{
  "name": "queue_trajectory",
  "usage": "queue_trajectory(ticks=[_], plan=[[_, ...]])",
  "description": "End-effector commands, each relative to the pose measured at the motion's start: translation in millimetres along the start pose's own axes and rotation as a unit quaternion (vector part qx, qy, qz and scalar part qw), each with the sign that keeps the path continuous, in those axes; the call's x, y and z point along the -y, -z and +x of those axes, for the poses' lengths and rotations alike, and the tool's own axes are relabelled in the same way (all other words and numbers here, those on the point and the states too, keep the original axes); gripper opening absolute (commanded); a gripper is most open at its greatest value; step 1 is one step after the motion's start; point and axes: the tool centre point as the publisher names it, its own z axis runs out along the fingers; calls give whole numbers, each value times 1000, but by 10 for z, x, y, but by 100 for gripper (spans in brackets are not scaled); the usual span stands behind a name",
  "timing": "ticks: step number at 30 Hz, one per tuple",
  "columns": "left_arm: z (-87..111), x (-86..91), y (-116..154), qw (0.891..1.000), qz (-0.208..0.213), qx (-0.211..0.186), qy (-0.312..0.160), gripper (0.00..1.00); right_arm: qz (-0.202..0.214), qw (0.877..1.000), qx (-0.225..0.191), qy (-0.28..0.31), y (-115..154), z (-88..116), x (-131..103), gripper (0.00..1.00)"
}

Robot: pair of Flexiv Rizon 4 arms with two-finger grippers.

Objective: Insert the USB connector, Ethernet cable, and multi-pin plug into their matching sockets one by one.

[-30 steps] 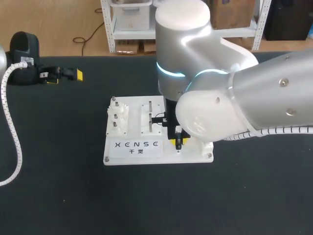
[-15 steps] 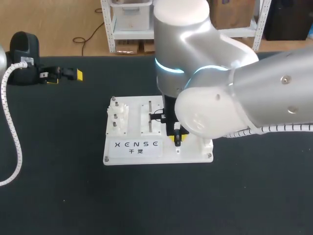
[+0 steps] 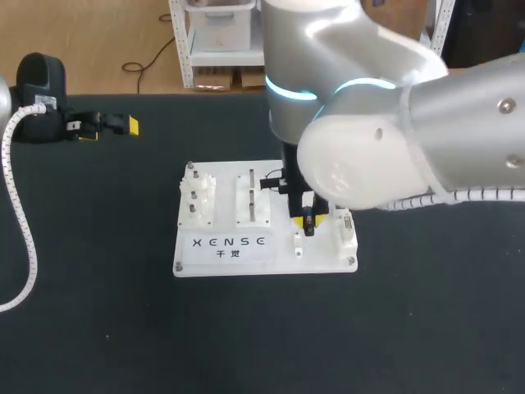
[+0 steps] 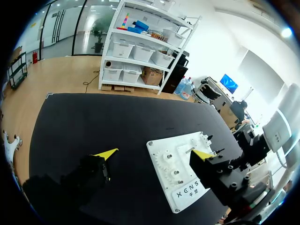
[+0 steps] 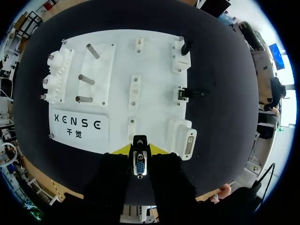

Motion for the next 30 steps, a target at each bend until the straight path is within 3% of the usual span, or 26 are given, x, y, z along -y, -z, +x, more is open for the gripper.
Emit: queue_trajectory(ticks=[1, 14, 30], plan=[[0, 0, 0, 1000, 0, 0, 0, 100, -12, 1000, 5, -9, 153, 55, 205, 0], [0, 0, 0, 1000, 0, 0, 0, 100, -23, 999, 1, -36, 111, 61, 613, 0], [0, 0, 0, 1000, 0, 0, 0, 100, -21, 999, -1, -43, 64, 52, 622, 0]])
